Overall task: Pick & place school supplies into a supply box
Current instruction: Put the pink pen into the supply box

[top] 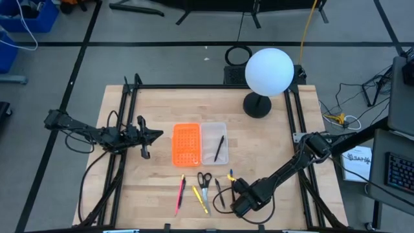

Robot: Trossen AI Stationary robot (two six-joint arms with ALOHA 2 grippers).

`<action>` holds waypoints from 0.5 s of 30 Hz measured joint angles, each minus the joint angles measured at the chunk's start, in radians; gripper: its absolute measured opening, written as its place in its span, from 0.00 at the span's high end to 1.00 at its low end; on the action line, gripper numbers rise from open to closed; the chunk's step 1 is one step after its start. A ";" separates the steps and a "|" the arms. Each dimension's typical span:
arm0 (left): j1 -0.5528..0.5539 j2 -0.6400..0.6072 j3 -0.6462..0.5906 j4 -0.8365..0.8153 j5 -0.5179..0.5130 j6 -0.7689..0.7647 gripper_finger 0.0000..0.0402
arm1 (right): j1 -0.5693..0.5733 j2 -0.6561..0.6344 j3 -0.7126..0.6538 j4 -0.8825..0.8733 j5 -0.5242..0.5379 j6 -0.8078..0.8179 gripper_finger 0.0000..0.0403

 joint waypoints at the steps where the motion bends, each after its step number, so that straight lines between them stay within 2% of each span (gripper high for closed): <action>1: 0.000 0.000 0.000 0.000 0.000 0.000 0.94 | 0.000 0.000 0.000 0.010 0.002 -0.001 0.79; 6: 0.000 0.000 0.000 0.000 0.000 0.000 0.94 | 0.000 0.001 -0.001 0.076 0.005 -0.046 0.86; 15: 0.000 0.000 0.000 0.000 0.000 0.000 0.94 | 0.000 0.001 -0.002 0.054 0.004 -0.058 0.95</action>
